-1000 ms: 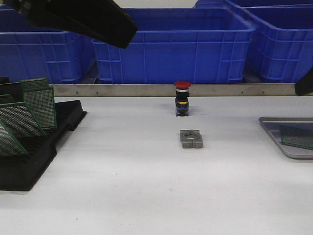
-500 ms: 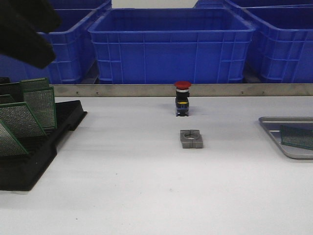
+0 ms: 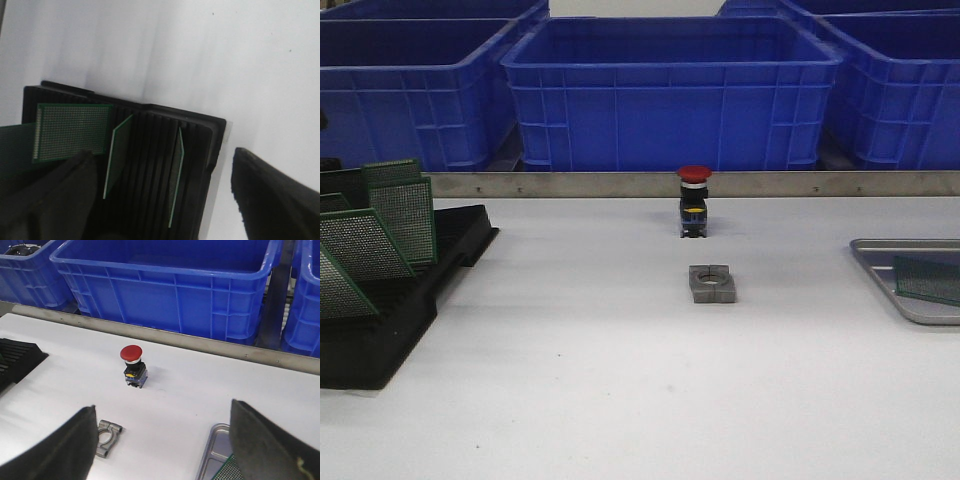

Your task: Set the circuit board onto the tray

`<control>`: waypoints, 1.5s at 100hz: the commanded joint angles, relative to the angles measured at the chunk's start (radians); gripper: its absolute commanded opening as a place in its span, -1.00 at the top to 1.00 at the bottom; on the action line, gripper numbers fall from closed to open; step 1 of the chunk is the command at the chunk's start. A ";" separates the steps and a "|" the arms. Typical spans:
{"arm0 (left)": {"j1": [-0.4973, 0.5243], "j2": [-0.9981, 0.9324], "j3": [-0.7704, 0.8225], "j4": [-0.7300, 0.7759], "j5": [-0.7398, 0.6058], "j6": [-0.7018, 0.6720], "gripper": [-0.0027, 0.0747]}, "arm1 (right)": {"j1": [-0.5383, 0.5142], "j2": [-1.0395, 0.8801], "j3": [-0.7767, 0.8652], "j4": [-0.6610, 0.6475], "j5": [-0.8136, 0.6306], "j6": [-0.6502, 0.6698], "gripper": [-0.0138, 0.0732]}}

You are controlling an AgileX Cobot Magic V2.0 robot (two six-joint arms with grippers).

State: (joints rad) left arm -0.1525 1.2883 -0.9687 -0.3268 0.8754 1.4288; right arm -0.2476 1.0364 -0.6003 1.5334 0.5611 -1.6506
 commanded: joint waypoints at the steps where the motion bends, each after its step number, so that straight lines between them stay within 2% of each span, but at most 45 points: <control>1: 0.014 0.009 -0.012 -0.024 -0.019 -0.013 -0.40 | -0.006 -0.019 -0.023 0.034 0.028 -0.006 -0.60; 50: 0.016 0.201 -0.001 -0.026 -0.057 -0.013 -0.35 | -0.006 -0.019 -0.023 0.034 0.017 -0.006 -0.60; 62: 0.016 0.204 -0.001 -0.026 -0.059 -0.013 -0.04 | -0.006 -0.019 -0.023 0.034 0.017 -0.006 -0.60; 74: 0.016 0.204 -0.001 -0.026 -0.059 -0.013 0.48 | -0.006 -0.019 -0.023 0.034 0.017 -0.006 -0.60; 88: 0.016 0.204 -0.003 -0.026 -0.059 -0.013 0.98 | -0.006 -0.019 -0.023 0.034 0.017 -0.006 -0.60; 114: 0.016 0.200 -0.015 -0.021 -0.037 -0.013 0.98 | -0.006 -0.019 -0.023 0.034 0.017 -0.006 -0.60; 138: 0.016 0.168 -0.138 -0.021 0.154 -0.013 0.98 | -0.002 -0.019 -0.023 0.034 0.037 -0.006 -0.60; 150: 0.003 0.154 -0.195 -0.103 0.196 -0.013 0.98 | -0.001 -0.019 -0.023 0.034 0.128 -0.057 -0.60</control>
State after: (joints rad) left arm -0.1398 1.4903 -1.0981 -0.3350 1.0382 1.4287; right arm -0.2476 1.0364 -0.6003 1.5319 0.5948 -1.6620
